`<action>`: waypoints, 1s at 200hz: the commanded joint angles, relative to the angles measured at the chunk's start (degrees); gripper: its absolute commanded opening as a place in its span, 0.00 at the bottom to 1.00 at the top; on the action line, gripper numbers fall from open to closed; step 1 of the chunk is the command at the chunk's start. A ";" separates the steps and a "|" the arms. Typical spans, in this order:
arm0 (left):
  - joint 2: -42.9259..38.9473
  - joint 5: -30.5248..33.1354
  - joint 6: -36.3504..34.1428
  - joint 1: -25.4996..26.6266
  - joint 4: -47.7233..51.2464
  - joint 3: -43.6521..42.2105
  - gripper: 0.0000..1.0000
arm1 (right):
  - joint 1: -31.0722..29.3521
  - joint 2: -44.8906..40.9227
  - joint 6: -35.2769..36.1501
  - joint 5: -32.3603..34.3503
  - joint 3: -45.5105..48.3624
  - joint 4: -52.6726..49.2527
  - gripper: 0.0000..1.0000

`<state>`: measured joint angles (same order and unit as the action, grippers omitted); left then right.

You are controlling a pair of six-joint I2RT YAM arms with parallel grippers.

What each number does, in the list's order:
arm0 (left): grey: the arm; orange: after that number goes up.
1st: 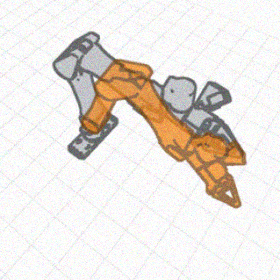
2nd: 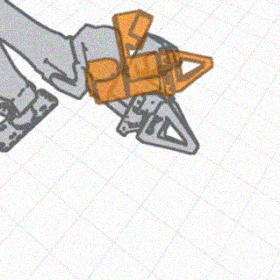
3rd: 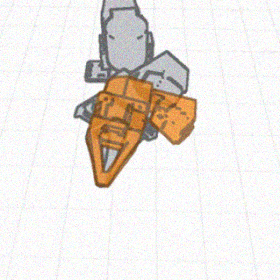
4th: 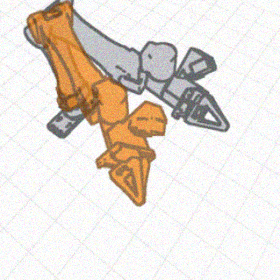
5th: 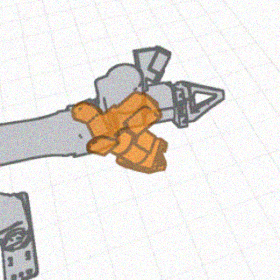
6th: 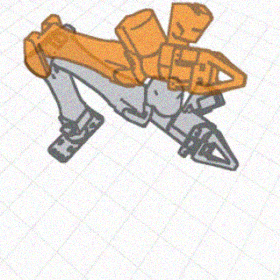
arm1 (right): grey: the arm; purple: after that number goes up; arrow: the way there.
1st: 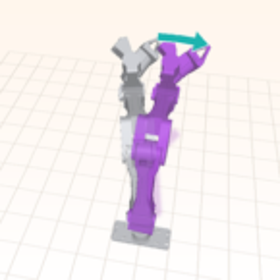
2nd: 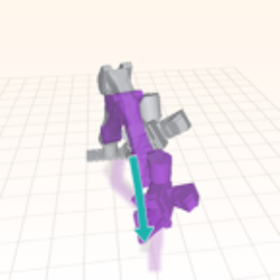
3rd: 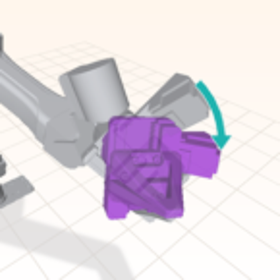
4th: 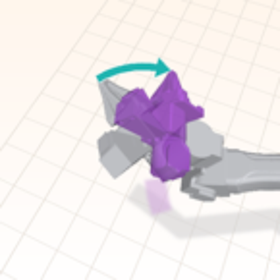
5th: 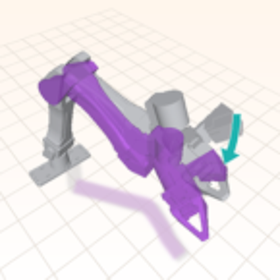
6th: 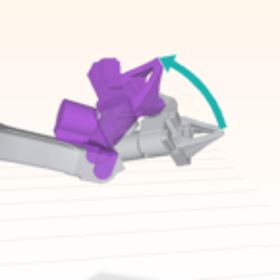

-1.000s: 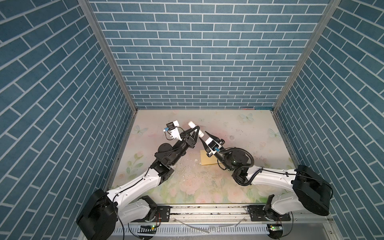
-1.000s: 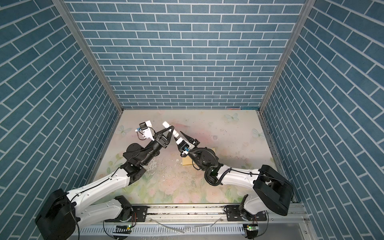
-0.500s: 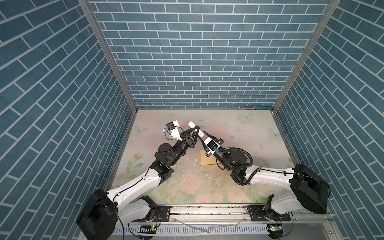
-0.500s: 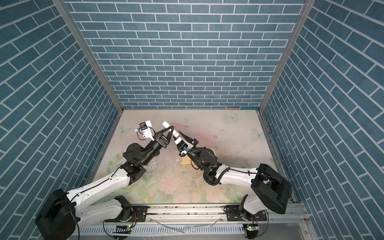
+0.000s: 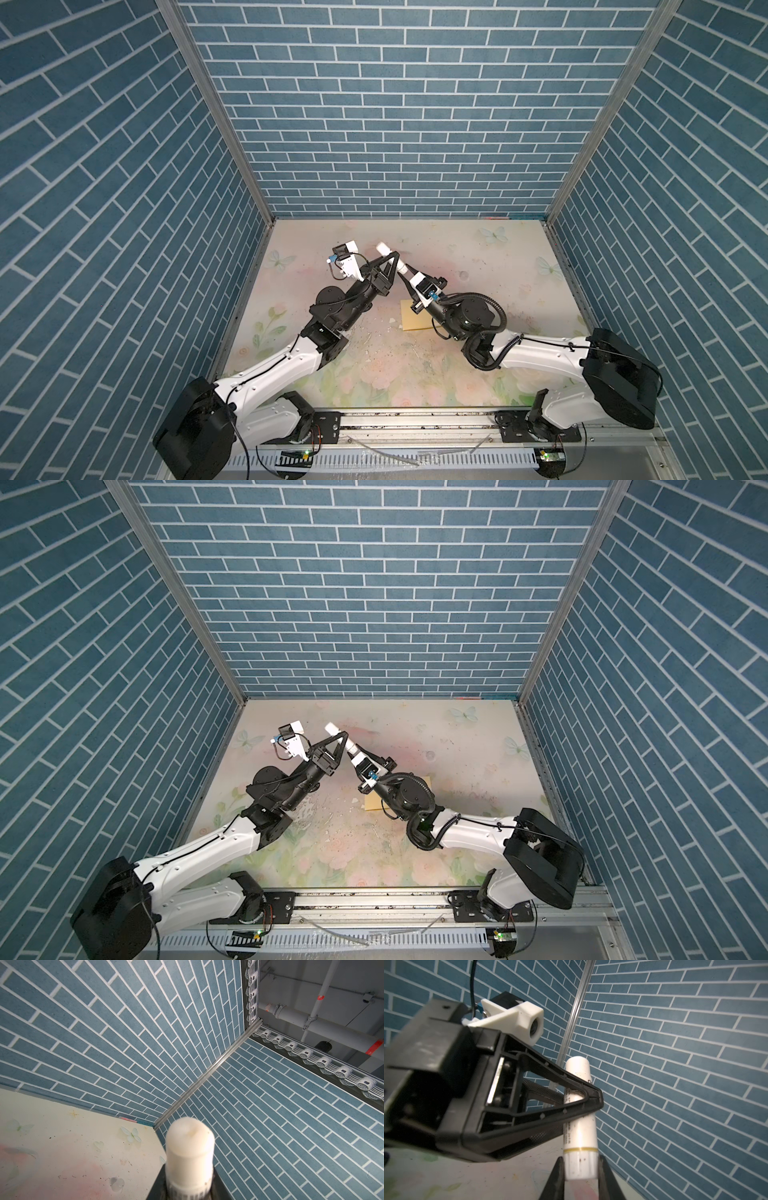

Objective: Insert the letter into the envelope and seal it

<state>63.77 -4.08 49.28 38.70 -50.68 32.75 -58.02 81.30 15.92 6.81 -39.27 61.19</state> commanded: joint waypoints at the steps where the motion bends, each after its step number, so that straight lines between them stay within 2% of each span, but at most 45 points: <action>1: 0.26 -1.55 -1.09 0.15 -1.60 -0.06 0.00 | 6.95 -4.21 -24.40 -11.68 -5.19 -5.61 0.00; 16: 0.23 -1.80 -1.21 0.15 -1.62 -0.02 0.00 | 12.57 -3.25 -40.41 -22.09 -6.92 -5.43 0.00; 37: 0.22 -1.79 -1.44 0.15 -1.62 0.04 0.00 | 16.25 -0.14 -54.44 -31.93 -9.31 -1.46 0.00; 67: 0.24 -1.83 -1.41 0.15 -1.44 0.21 0.00 | 18.19 6.08 -71.29 -40.47 -13.26 7.44 0.00; 87: 0.24 -1.86 -1.45 0.15 -1.39 0.29 0.00 | 18.79 10.03 -78.72 -42.80 -15.18 12.81 0.00; 150: 0.27 -1.45 -1.45 0.15 -1.09 0.48 0.00 | 18.99 12.57 -82.35 -45.74 -17.55 11.16 0.00; 175: 0.25 -0.63 -0.56 0.15 -0.34 0.69 0.00 | 18.99 12.45 -80.33 -46.09 -16.99 10.53 0.00; 189: 0.19 0.15 0.93 0.14 0.96 1.06 0.00 | 18.97 11.42 -76.37 -44.45 -15.52 10.53 0.10; 200: -0.11 0.92 2.63 0.15 2.33 1.55 0.00 | 18.99 9.78 -71.37 -42.55 -13.55 9.85 0.25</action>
<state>64.18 0.25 50.76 37.50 -53.58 33.45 -39.99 93.58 -59.53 -43.18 -52.07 68.60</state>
